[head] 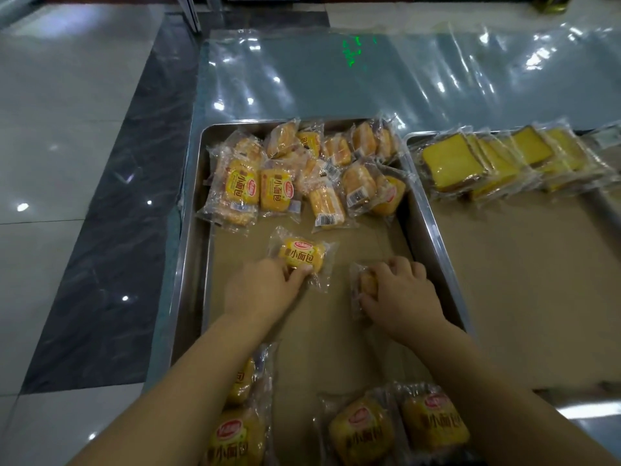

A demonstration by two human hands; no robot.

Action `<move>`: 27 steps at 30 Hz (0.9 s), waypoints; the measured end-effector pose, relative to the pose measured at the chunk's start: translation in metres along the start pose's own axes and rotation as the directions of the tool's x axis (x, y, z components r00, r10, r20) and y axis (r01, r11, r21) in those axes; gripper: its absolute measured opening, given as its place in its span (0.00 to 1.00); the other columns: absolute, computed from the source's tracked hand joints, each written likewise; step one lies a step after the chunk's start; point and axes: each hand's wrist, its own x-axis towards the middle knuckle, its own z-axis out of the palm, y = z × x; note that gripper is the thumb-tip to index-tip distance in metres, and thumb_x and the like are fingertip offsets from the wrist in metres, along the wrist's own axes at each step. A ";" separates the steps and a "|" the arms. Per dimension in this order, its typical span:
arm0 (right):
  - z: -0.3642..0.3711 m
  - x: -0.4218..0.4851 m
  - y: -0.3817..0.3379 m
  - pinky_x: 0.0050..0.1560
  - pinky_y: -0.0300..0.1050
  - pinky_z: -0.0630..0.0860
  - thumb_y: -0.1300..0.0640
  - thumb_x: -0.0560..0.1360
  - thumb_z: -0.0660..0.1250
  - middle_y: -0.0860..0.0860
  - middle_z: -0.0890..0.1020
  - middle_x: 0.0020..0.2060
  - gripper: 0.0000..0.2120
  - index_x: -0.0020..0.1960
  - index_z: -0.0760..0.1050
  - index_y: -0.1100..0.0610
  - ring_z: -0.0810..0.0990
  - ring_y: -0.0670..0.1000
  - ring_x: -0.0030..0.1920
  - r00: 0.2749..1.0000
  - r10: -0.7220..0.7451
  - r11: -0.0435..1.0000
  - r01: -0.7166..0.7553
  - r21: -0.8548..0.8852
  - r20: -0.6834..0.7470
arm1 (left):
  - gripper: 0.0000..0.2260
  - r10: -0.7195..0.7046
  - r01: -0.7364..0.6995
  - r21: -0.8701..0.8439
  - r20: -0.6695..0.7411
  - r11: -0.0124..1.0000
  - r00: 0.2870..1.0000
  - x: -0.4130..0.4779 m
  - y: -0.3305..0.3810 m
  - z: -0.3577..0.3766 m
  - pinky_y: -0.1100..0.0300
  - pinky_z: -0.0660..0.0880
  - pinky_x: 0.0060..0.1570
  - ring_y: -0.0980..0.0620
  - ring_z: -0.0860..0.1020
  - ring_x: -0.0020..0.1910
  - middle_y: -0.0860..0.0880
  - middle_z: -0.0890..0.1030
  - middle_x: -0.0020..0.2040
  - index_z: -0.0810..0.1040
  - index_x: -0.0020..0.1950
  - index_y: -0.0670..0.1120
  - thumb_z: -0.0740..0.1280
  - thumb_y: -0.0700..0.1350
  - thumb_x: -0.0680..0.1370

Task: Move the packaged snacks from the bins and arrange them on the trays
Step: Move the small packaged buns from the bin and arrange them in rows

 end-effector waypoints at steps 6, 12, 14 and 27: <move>0.008 -0.015 0.014 0.67 0.56 0.62 0.41 0.77 0.58 0.56 0.59 0.70 0.24 0.70 0.62 0.47 0.55 0.60 0.69 0.999 -0.052 0.999 0.052 0.011 -0.001 | 0.16 0.387 -0.387 -0.010 -0.036 0.922 0.921 -0.006 0.002 -0.001 0.54 0.61 0.67 0.45 0.60 0.71 0.48 0.66 0.71 0.73 0.67 0.49 0.62 0.48 0.79; 0.009 -0.030 0.025 0.67 0.56 0.63 0.39 0.76 0.59 0.55 0.58 0.71 0.25 0.70 0.61 0.45 0.56 0.60 0.70 0.998 -0.060 0.998 0.059 0.026 0.016 | 0.16 0.324 -0.325 0.041 0.032 0.945 0.946 -0.026 0.016 0.005 0.53 0.70 0.58 0.47 0.62 0.62 0.50 0.67 0.64 0.72 0.65 0.53 0.62 0.54 0.77; 0.009 -0.036 0.028 0.67 0.55 0.63 0.38 0.75 0.59 0.55 0.58 0.71 0.26 0.70 0.61 0.44 0.56 0.59 0.69 0.998 -0.063 0.998 0.062 0.031 0.022 | 0.20 0.327 -0.330 0.056 0.052 0.942 0.944 -0.040 0.020 0.009 0.54 0.70 0.56 0.47 0.62 0.60 0.50 0.67 0.63 0.68 0.67 0.54 0.63 0.56 0.77; 0.025 -0.078 0.037 0.65 0.54 0.63 0.35 0.73 0.60 0.55 0.60 0.69 0.29 0.70 0.61 0.44 0.58 0.59 0.68 0.997 -0.073 0.997 0.073 0.000 -0.009 | 0.23 0.323 -0.325 0.067 0.042 0.943 0.946 -0.109 0.021 0.037 0.58 0.64 0.52 0.52 0.61 0.58 0.51 0.66 0.60 0.66 0.67 0.57 0.63 0.61 0.74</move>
